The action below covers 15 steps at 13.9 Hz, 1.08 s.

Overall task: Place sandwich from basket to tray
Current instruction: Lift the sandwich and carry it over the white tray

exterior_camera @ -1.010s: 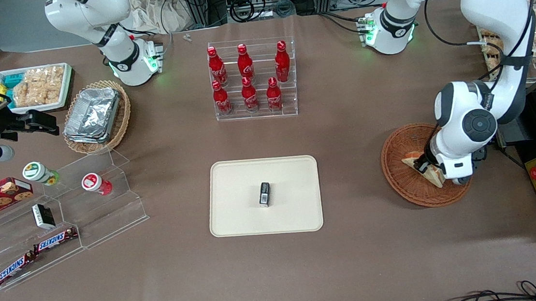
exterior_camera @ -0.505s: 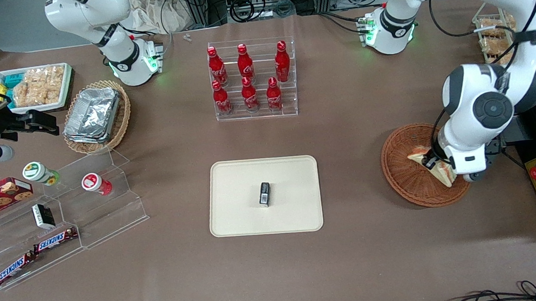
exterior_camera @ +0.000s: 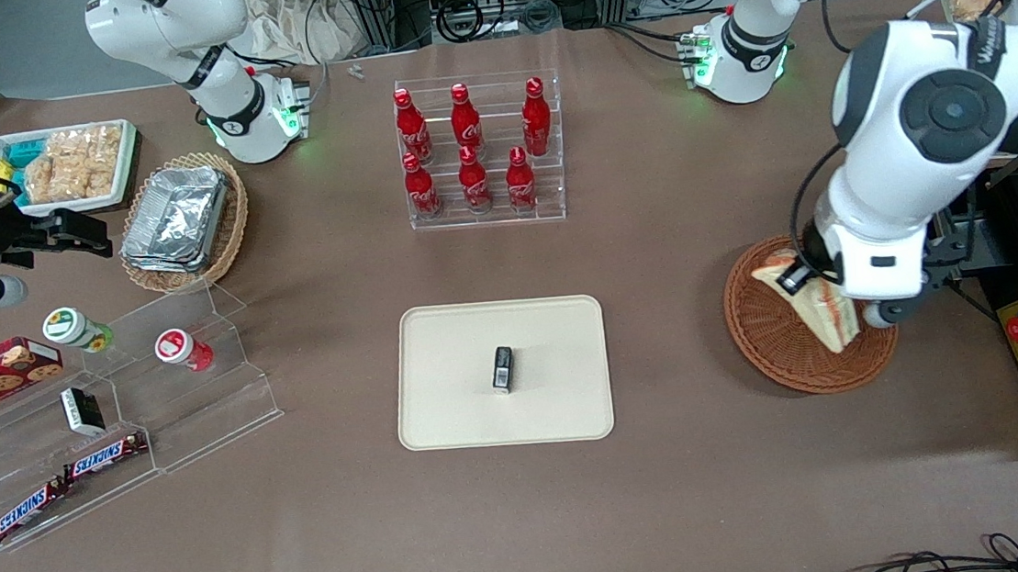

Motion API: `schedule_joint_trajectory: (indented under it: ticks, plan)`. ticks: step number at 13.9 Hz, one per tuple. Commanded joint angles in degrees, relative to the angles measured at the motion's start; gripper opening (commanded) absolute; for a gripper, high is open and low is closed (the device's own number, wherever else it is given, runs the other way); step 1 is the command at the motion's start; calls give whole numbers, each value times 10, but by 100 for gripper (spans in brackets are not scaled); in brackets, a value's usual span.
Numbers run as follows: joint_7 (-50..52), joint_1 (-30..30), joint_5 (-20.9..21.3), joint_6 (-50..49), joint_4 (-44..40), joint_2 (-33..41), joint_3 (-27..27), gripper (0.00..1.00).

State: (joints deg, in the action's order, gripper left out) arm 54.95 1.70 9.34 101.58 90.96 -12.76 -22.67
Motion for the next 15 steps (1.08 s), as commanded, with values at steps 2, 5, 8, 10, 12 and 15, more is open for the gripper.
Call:
schedule_joint_trajectory:
  ticks: [2,5,8,10,12,15]
  plan:
    - [-113,1,-3,-1,-45,-87,-86,0]
    - [-135,-29,5,81,-42,-150,-109,0]
    - [-133,-74,61,163,-44,-233,-109,0]
    - [-129,-104,94,210,-57,-277,-106,0]
    - [-125,-114,121,233,-80,-322,-106,0]
    - [-121,-125,148,234,-95,-347,-106,0]
